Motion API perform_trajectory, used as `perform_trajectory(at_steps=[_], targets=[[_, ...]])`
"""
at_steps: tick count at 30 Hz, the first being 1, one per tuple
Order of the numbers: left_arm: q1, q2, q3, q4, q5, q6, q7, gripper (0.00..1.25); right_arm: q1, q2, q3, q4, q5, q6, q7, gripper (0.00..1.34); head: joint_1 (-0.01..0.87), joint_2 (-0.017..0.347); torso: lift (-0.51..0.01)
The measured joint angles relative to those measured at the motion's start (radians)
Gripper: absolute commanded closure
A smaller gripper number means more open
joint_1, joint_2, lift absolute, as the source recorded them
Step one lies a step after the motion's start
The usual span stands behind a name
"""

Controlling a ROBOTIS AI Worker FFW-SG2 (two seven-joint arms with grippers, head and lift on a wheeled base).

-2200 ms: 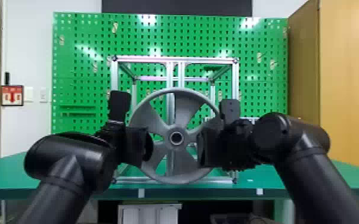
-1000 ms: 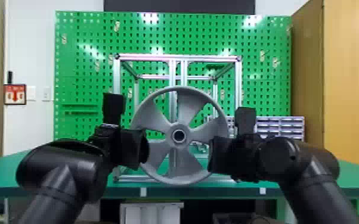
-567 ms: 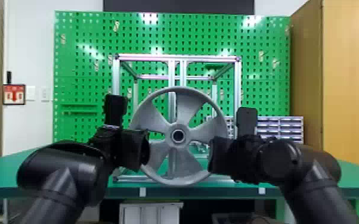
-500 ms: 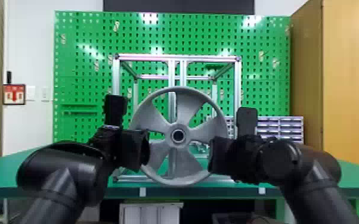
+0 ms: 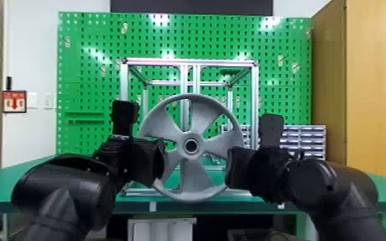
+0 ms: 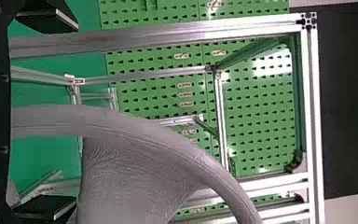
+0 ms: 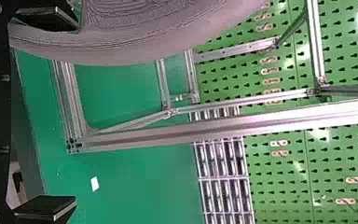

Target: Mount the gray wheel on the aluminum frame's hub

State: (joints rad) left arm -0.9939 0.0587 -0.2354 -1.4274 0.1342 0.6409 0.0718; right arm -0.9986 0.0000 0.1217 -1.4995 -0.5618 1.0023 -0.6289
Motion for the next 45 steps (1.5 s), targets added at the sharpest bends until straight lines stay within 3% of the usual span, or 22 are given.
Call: perform_trajectory(at_steps=[12,18,25,31,34,38,45], targets=[[0.063,0.014,0.011,-0.106,-0.005,0.035,-0.001,0.00,0.076,0.000,0.002,-0.145,-0.035,0.013,0.000,0.00,-0.005,0.006,-0.499],[0.126,0.032,0.024,-0.218,0.001,0.049,-0.001,0.00,0.136,0.000,0.009,-0.254,-0.045,0.013,0.000,0.00,-0.005,0.006,-0.499],[0.224,0.058,0.050,-0.343,0.015,0.044,-0.024,0.00,0.229,0.000,0.029,-0.385,-0.052,0.000,0.000,0.00,-0.005,0.006,-0.499],[0.342,0.084,0.078,-0.409,0.036,0.004,-0.030,0.00,0.358,0.000,0.041,-0.482,-0.059,-0.061,0.000,0.00,-0.005,0.006,-0.499],[0.400,0.100,0.082,-0.429,0.037,-0.018,-0.039,0.00,0.420,-0.010,0.046,-0.527,-0.048,-0.076,0.000,0.00,-0.005,0.006,-0.499],[0.477,0.122,0.087,-0.437,0.044,-0.060,-0.055,0.00,0.502,-0.043,0.053,-0.576,-0.021,-0.104,0.019,0.00,-0.005,0.006,-0.499],[0.595,0.148,0.107,-0.437,0.025,-0.156,-0.078,0.00,0.637,-0.078,0.040,-0.598,0.091,-0.222,0.146,0.00,-0.005,0.006,-0.499]])
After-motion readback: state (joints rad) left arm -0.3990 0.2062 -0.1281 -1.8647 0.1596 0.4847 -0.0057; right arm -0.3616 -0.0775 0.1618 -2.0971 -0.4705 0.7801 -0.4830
